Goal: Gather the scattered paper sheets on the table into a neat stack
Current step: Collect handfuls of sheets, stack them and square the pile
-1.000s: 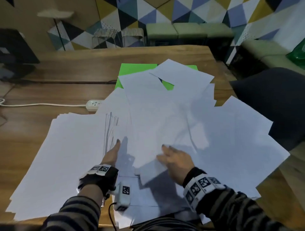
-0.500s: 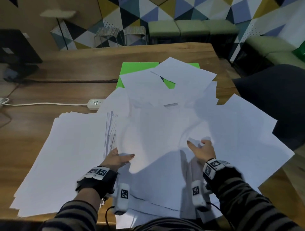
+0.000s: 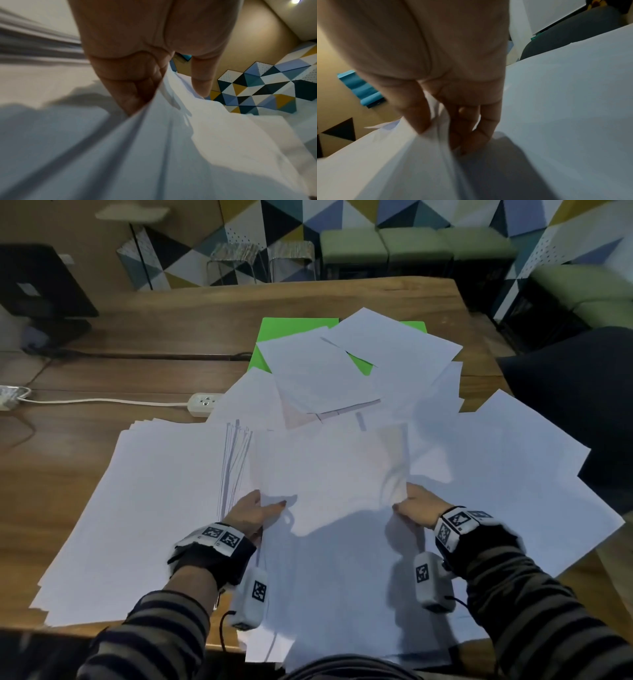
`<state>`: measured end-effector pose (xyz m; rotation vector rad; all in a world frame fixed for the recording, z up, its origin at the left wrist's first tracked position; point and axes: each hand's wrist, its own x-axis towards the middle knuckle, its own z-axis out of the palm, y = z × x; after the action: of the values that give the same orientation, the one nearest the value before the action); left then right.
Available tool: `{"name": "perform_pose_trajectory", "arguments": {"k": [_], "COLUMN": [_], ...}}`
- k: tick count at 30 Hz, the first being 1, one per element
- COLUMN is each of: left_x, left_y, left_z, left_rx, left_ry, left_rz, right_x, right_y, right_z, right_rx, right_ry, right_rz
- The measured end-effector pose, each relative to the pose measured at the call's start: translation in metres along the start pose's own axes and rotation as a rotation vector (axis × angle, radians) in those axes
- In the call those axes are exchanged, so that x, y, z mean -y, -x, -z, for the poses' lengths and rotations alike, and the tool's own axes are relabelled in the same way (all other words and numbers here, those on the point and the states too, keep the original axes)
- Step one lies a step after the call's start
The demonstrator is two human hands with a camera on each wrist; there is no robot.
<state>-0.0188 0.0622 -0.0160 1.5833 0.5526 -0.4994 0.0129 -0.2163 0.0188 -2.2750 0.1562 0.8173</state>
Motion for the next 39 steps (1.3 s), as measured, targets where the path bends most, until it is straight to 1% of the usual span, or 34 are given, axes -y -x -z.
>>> {"name": "perform_pose_trajectory", "arguments": {"k": [2,4,5,8,11,12,13,14,15,16,17,18,20,21,23,25,27,28,30,32,33,34,35,37,39], "left_x": [0.001,0.006,0.010,0.012,0.002,-0.004,-0.011,-0.020,-0.029,-0.037,-0.044,-0.048,-0.047,-0.044,-0.035,-0.030,-0.035,-0.038,-0.045,-0.053,-0.058,-0.063,-0.069,-0.081,-0.094], "left_y": [0.002,0.001,-0.001,0.000,0.006,0.008,0.008,0.008,0.008,0.007,0.006,0.005,0.005,0.003,-0.001,-0.003,-0.004,-0.010,-0.029,-0.053,-0.063,-0.073,-0.082,-0.101,-0.116], "left_z": [-0.011,-0.016,-0.017,-0.017,-0.024,-0.026,-0.029,-0.031,-0.032,-0.034,-0.036,-0.042,-0.057,-0.065,-0.077,-0.081,-0.082,-0.080,-0.074,-0.062,-0.056,-0.051,-0.047,-0.043,-0.046], "left_rx": [0.041,0.016,0.001,-0.024,-0.009,0.006,0.024,0.041,0.049,0.057,0.062,0.076,0.109,0.104,0.019,-0.056,-0.018,-0.019,-0.135,-0.269,-0.326,-0.356,-0.360,-0.320,-0.310], "left_ry": [-0.054,-0.023,-0.007,-0.026,-0.041,-0.029,0.001,0.047,0.088,0.114,0.118,0.091,0.018,0.004,0.012,0.023,0.028,-0.009,-0.037,0.053,0.077,0.106,0.136,0.216,0.242], "left_rz": [-0.047,-0.062,-0.071,-0.106,-0.187,-0.214,-0.233,-0.233,-0.228,-0.213,-0.205,-0.199,-0.201,-0.204,-0.228,-0.241,-0.229,-0.231,-0.225,-0.150,-0.111,-0.079,-0.043,0.012,0.058], "right_x": [0.001,-0.001,-0.004,-0.010,-0.014,-0.017,-0.020,-0.023,-0.029,-0.034,-0.040,-0.042,-0.040,-0.037,-0.036,-0.044,-0.051,-0.055,-0.067,-0.080,-0.086,-0.089,-0.089,-0.085,-0.079], "right_y": [0.003,0.001,-0.002,-0.009,-0.017,-0.022,-0.025,-0.028,-0.031,-0.033,-0.035,-0.034,-0.029,-0.026,-0.028,-0.035,-0.040,-0.044,-0.049,-0.051,-0.052,-0.051,-0.049,-0.047,-0.045], "right_z": [-0.007,-0.015,-0.017,-0.016,-0.014,-0.012,-0.007,-0.002,0.003,0.008,0.011,0.015,0.021,0.022,0.024,0.025,0.025,0.027,0.035,0.044,0.048,0.050,0.051,0.051,0.050], "right_rx": [0.084,0.088,0.068,-0.044,-0.186,-0.255,-0.310,-0.334,-0.315,-0.260,-0.199,-0.127,-0.011,0.023,-0.031,-0.063,-0.063,-0.102,-0.221,-0.281,-0.285,-0.281,-0.271,-0.274,-0.284], "right_ry": [-0.041,-0.124,-0.169,-0.197,-0.230,-0.281,-0.403,-0.559,-0.723,-0.849,-0.921,-0.941,-0.853,-0.778,-0.656,-0.616,-0.550,-0.497,-0.403,-0.390,-0.386,-0.372,-0.352,-0.307,-0.291], "right_rz": [0.034,0.042,0.028,0.042,0.060,0.046,0.034,0.033,0.026,0.025,0.019,0.032,0.089,0.107,0.103,0.081,0.068,0.052,-0.021,-0.097,-0.124,-0.153,-0.178,-0.196,-0.206]}}
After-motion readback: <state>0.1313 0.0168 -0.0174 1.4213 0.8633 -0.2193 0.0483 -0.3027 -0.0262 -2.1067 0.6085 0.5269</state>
